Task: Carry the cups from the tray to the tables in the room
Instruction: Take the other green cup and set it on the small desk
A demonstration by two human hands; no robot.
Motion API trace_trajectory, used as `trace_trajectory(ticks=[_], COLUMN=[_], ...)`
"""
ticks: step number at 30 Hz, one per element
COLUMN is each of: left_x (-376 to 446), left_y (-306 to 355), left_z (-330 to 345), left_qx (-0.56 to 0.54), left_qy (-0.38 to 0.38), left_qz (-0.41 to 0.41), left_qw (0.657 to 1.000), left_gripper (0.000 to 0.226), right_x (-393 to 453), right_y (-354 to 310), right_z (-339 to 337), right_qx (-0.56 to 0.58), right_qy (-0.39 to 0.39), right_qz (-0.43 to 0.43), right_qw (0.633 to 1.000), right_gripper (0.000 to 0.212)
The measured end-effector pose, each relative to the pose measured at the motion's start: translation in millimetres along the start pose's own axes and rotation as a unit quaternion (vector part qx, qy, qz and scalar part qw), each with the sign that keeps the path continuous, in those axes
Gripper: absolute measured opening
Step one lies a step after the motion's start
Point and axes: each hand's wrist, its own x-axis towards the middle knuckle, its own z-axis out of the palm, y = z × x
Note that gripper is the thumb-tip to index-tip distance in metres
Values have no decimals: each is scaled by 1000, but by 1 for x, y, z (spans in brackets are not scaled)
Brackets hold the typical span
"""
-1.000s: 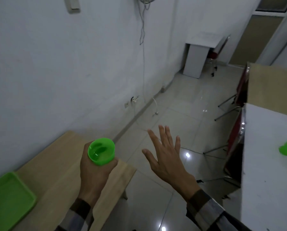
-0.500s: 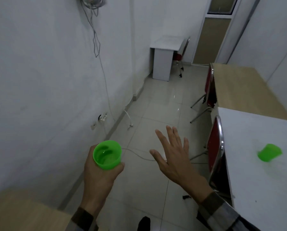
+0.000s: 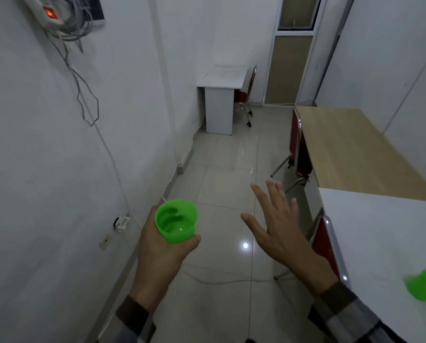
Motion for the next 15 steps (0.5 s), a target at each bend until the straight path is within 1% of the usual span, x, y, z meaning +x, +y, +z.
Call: trace_trajectory(ticks=[6, 9, 15], left_x=[115, 172, 280], left_y=[-8, -14, -25], left_z=[87, 129, 201], left_qx=[-17, -21, -31], left_qy=[3, 2, 8], left_qz=[19, 8, 9], left_qw=[1000, 1000, 999], left_gripper=[57, 58, 62], right_x=[129, 194, 311], right_y=[73, 106, 160], right_z=[-2, -9, -16], right_qx=[-6, 0, -3], right_qy=[7, 3, -5], right_qz=[-6, 7, 1], right_qw=[1000, 1000, 1000], right_gripper=[83, 85, 86])
